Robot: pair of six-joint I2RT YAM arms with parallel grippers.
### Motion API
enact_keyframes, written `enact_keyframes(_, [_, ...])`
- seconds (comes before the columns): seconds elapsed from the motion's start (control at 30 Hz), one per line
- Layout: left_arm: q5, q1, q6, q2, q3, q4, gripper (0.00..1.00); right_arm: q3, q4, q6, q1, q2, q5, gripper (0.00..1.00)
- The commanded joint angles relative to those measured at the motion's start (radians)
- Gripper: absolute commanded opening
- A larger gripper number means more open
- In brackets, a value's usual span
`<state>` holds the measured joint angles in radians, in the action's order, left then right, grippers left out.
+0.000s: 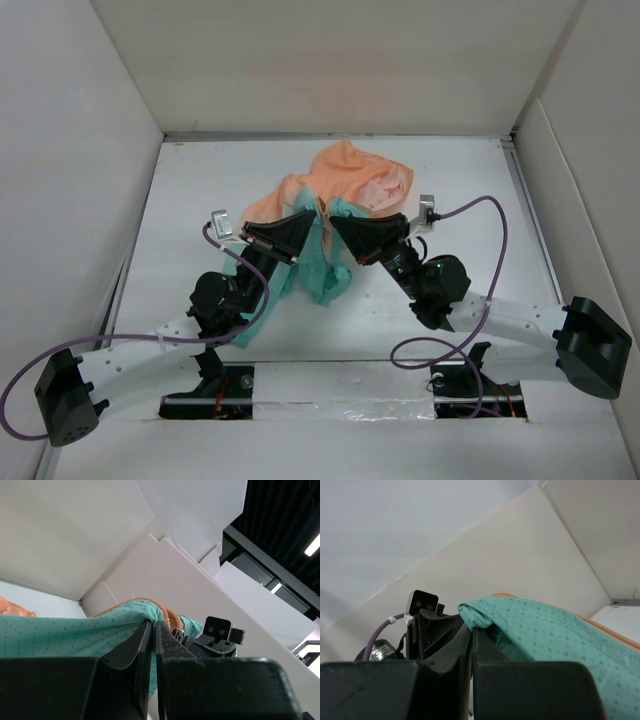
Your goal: Zip up the jacket
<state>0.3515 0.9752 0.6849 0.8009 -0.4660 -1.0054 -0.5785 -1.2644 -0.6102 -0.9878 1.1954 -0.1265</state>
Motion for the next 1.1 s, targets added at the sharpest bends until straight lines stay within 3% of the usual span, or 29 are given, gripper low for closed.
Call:
enact_keyframes(0.0, [-0.011,0.003,-0.019,-0.02,-0.013,-0.079,0.0,-0.02,-0.063,-0.003,0.005,-0.007,-0.005,0.0])
enact_keyframes(1.07, [-0.025,0.003,-0.012,-0.02,0.003,-0.107,0.0,-0.015,-0.059,-0.011,0.005,-0.013,0.008,0.0])
